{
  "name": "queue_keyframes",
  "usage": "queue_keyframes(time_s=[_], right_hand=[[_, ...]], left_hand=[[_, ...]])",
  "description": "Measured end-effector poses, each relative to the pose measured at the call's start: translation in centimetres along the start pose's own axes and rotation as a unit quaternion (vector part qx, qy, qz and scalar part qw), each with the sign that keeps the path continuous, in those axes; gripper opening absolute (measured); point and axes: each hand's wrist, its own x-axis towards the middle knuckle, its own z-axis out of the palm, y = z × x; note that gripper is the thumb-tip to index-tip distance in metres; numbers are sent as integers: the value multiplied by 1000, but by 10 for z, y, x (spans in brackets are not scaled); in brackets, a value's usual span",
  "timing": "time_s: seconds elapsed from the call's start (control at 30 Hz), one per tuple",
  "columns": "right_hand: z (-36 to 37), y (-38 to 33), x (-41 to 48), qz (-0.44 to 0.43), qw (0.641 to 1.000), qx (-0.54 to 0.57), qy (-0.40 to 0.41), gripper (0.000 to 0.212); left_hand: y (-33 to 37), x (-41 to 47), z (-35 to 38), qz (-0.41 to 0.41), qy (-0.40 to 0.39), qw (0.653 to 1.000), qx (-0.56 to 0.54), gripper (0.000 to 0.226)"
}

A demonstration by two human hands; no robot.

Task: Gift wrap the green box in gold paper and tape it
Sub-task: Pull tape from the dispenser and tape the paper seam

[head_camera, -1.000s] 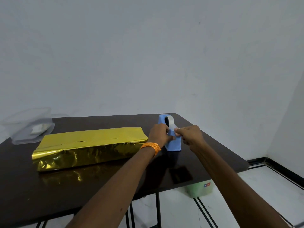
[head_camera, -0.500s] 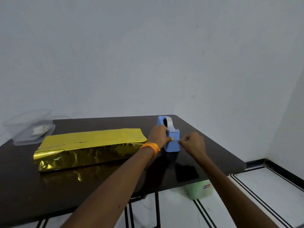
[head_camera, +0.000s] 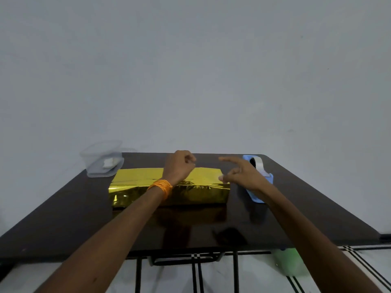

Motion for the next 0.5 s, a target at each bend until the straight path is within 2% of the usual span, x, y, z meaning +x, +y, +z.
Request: queue_keyframes(time_s=[0.07,0.2,0.33,0.5], right_hand=[[13,-10,17,-22,999,-28,-31,60],[30,-35,37,-46,994,-42,-85,53],[35,-43,51,-44,991,-62,-111,48],[32,-39,63,-22,985,-89,-147,50]], left_hand=[[-23,-4,-22,-28,-5,1000,13,10],[-43,-17,-38,-58,-27,998,-3,12],[-41,-20,-34,-43,-40,998,-3,13],[-44,-17,-26,-45,-40,998,3,13]])
